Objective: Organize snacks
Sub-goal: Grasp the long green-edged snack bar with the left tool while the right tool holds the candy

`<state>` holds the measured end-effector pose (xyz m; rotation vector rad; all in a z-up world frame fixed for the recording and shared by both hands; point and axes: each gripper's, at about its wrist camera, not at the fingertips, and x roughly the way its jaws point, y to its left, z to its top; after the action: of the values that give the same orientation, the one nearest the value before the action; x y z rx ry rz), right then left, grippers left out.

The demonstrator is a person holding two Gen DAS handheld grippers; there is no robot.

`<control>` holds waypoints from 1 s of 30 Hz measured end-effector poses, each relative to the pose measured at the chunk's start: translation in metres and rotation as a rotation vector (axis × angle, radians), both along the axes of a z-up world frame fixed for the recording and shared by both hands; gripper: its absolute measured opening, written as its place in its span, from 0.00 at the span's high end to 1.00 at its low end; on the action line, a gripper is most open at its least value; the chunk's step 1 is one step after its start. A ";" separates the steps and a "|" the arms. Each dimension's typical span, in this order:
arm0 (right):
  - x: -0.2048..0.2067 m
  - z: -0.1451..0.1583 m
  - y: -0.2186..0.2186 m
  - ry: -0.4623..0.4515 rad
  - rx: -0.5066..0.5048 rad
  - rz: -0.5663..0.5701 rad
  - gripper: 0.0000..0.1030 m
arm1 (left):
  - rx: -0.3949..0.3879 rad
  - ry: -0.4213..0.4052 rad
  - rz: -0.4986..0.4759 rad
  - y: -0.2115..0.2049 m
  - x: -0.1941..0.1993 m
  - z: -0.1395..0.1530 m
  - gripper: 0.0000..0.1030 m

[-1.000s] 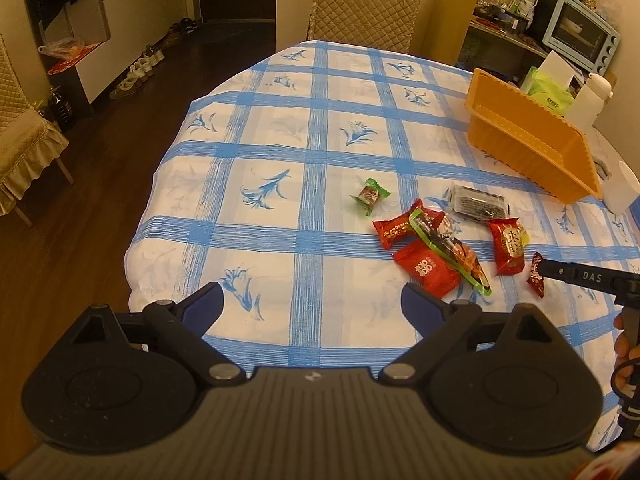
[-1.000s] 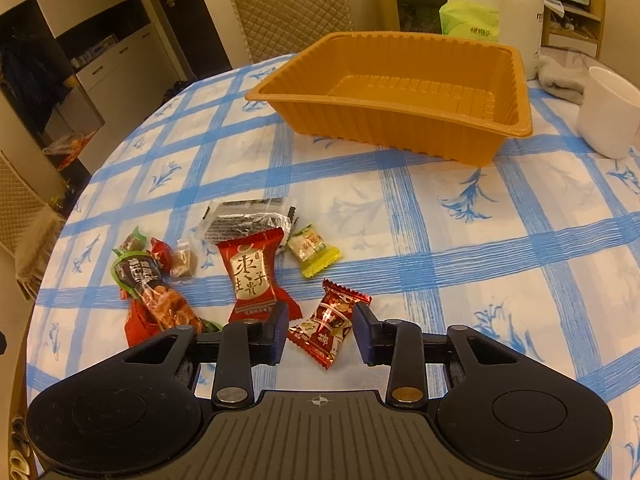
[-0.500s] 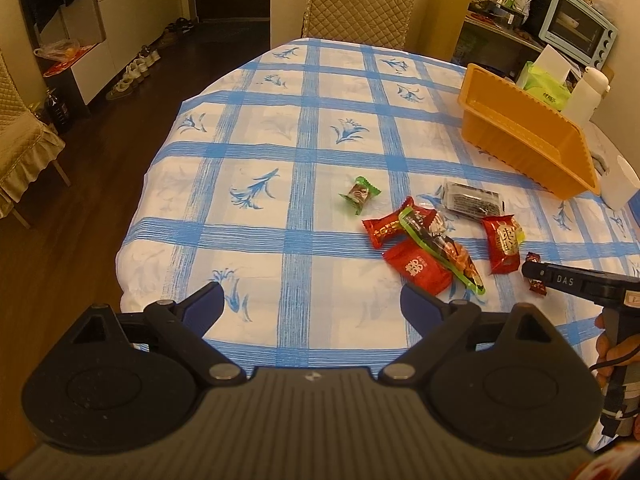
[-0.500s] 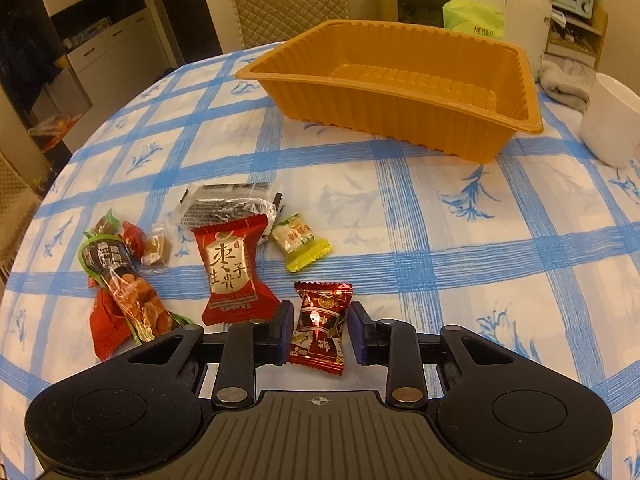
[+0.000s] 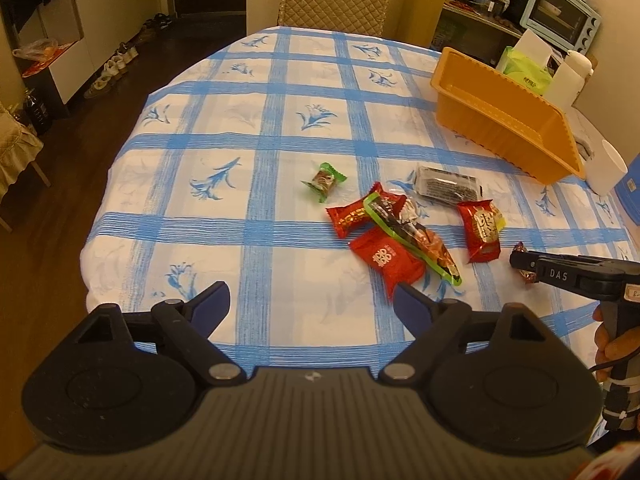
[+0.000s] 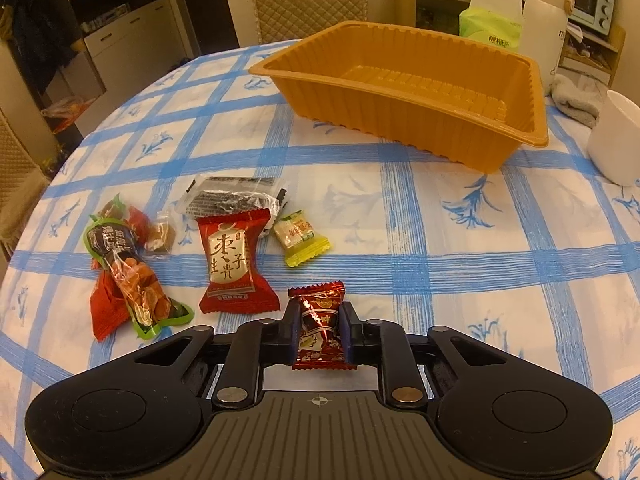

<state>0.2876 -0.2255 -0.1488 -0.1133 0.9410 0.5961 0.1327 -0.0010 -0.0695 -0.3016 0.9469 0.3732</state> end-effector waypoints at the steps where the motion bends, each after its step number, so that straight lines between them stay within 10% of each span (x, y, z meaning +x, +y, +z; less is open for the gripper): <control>1: 0.000 0.001 -0.002 0.003 0.006 -0.003 0.81 | -0.002 -0.001 -0.005 -0.001 0.001 -0.001 0.18; 30: 0.017 0.025 -0.048 -0.002 0.078 -0.056 0.81 | -0.148 -0.060 -0.112 -0.046 0.078 -0.034 0.58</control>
<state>0.3047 -0.2736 -0.1236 -0.0179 0.9152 0.5797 0.2107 -0.0466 -0.1039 -0.3907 0.9298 0.1909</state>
